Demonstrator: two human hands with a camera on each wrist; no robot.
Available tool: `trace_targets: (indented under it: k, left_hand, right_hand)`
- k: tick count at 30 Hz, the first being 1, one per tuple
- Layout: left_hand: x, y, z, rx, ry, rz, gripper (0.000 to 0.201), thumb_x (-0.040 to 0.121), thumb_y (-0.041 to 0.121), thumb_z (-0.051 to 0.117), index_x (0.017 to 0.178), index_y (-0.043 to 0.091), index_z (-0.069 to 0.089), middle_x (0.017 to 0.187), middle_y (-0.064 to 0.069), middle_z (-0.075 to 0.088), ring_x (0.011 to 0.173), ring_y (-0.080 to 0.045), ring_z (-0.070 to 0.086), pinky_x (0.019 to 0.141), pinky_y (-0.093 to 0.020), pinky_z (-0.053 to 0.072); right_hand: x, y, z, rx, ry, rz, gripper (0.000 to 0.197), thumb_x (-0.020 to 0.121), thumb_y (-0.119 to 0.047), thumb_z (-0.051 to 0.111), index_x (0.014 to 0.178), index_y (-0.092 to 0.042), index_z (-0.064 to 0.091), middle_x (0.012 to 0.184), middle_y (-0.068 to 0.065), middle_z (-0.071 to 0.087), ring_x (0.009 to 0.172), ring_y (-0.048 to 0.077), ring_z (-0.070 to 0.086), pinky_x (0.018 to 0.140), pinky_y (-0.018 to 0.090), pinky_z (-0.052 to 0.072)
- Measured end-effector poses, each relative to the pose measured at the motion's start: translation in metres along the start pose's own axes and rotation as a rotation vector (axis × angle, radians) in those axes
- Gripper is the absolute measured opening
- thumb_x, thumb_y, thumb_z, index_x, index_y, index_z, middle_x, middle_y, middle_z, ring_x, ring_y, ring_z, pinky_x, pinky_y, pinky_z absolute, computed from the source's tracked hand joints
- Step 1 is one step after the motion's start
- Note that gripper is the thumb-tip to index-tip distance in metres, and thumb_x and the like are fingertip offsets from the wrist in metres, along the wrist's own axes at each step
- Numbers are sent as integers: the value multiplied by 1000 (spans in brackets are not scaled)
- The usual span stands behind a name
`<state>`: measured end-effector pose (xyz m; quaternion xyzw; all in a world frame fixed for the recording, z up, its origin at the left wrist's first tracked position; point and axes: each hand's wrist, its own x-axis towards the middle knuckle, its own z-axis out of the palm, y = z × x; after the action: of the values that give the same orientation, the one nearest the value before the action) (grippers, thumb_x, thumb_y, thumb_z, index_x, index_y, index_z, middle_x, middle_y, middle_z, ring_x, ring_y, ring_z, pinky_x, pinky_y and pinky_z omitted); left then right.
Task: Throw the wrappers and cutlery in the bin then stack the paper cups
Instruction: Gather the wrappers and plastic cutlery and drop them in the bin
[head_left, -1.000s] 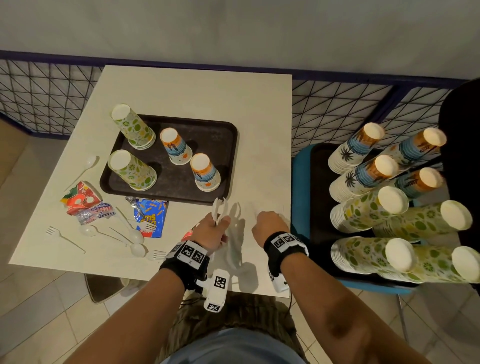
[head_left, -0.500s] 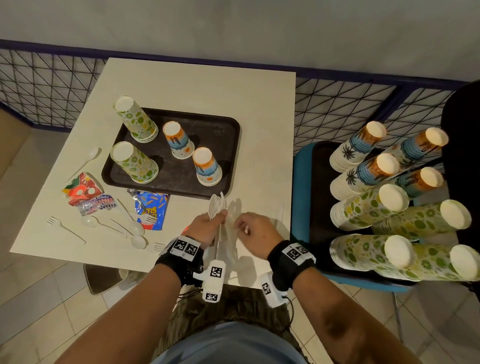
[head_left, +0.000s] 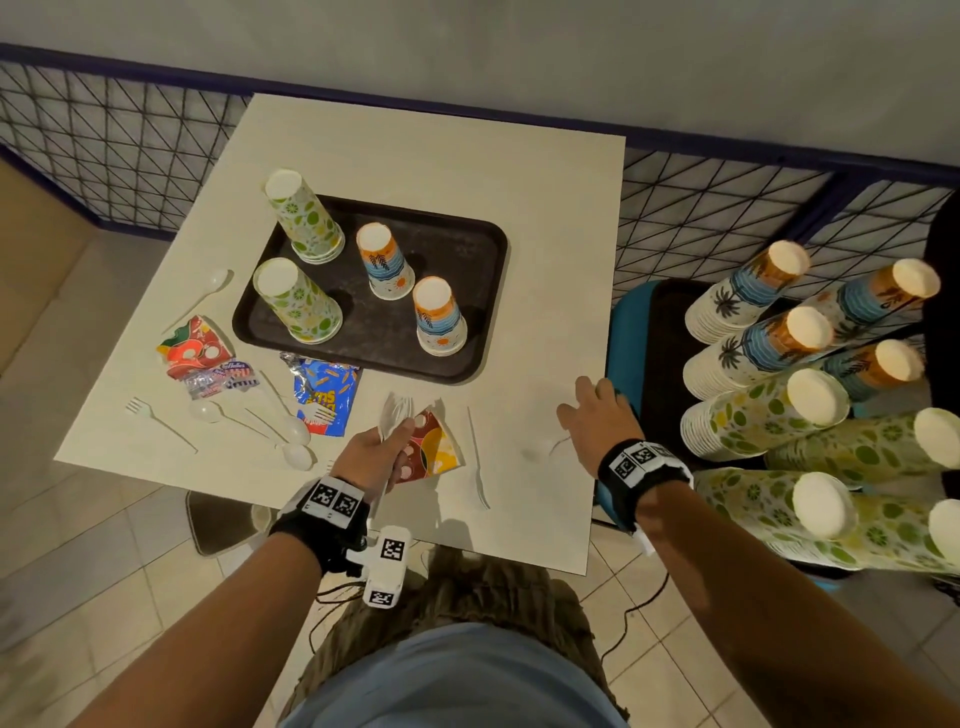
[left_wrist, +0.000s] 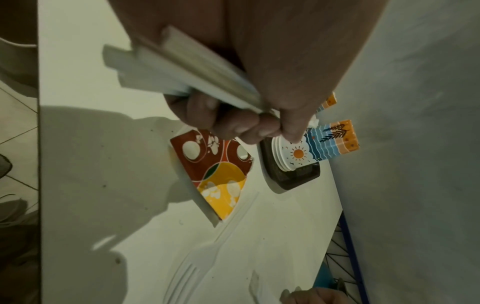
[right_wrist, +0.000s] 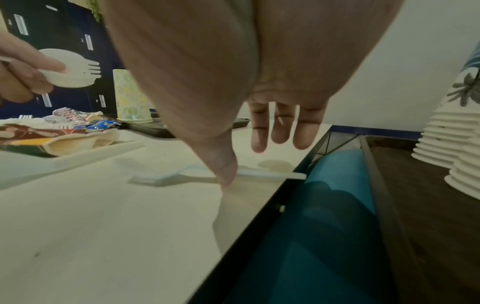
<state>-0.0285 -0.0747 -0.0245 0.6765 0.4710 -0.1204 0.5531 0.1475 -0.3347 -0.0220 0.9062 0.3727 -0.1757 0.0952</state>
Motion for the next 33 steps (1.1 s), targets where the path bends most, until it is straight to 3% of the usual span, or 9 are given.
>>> trace_targets:
  k: [3, 7, 10, 13, 16, 22, 26, 30, 33]
  left_hand:
    - [-2, -5, -3, -12, -3, -22, 54, 83, 68, 61, 68, 17, 51, 49, 1, 49, 46, -16, 41, 55, -30, 36]
    - [-6, -6, -1, -94, -3, -49, 44, 90, 55, 67, 76, 14, 54, 54, 1, 45, 46, -13, 35, 48, -25, 31]
    - [-11, -5, -1, -125, -27, -44, 39, 91, 50, 67, 81, 14, 59, 56, 0, 44, 48, -12, 34, 47, -25, 29]
    - [-12, -5, -3, -144, -30, -22, 30, 91, 45, 69, 84, 16, 63, 58, -2, 46, 51, -14, 35, 50, -27, 29]
    - [-11, -7, -4, -144, -25, -10, 26, 91, 42, 70, 84, 18, 62, 53, 1, 47, 50, -15, 37, 50, -27, 30]
    - [-10, -6, -7, -176, -33, -6, 30, 92, 38, 70, 87, 11, 58, 58, -3, 45, 46, -13, 36, 45, -23, 32]
    - [-7, -5, -14, -211, -52, -6, 33, 87, 44, 73, 95, 13, 64, 56, 2, 53, 46, -12, 38, 47, -23, 33]
    - [-11, 7, -16, -241, -50, 23, 48, 74, 58, 80, 91, 15, 64, 54, 8, 59, 45, -10, 48, 48, -24, 39]
    - [-21, 18, -13, -339, -110, 82, 33, 84, 41, 80, 97, 13, 67, 54, 5, 67, 43, -4, 60, 44, -18, 46]
  right_hand:
    - [2, -7, -1, 120, 23, 24, 30, 87, -10, 54, 116, -13, 57, 121, 8, 47, 110, 30, 46, 91, 42, 44]
    - [-2, -50, -11, 640, -21, 161, 22, 99, -24, 44, 118, -12, 46, 103, 10, 58, 90, 32, 62, 74, 35, 46]
    - [0, -89, -10, 815, -148, 270, 45, 100, -33, 49, 137, -7, 44, 122, 13, 61, 108, 33, 62, 83, 31, 45]
    - [7, -113, 1, 838, -265, 318, 56, 93, -38, 63, 135, -4, 50, 132, 15, 61, 121, 33, 59, 96, 34, 48]
    - [8, -122, 6, 762, -284, 318, 47, 91, -36, 66, 125, -5, 57, 125, 14, 66, 113, 34, 64, 87, 32, 50]
    - [6, -117, 0, 710, -217, 363, 36, 95, -30, 53, 122, -6, 57, 122, 16, 65, 111, 36, 63, 88, 35, 49]
    - [-3, -113, -12, 841, -91, 325, 39, 101, -25, 42, 135, -6, 46, 121, 19, 62, 106, 38, 62, 87, 36, 48]
    - [-11, -129, -28, 1155, -66, 237, 21, 100, -23, 38, 119, -15, 37, 93, 19, 64, 76, 36, 64, 73, 51, 58]
    - [-17, -152, -44, 1303, -58, 144, 5, 104, -22, 38, 105, -19, 34, 81, 3, 55, 56, 19, 54, 53, 39, 50]
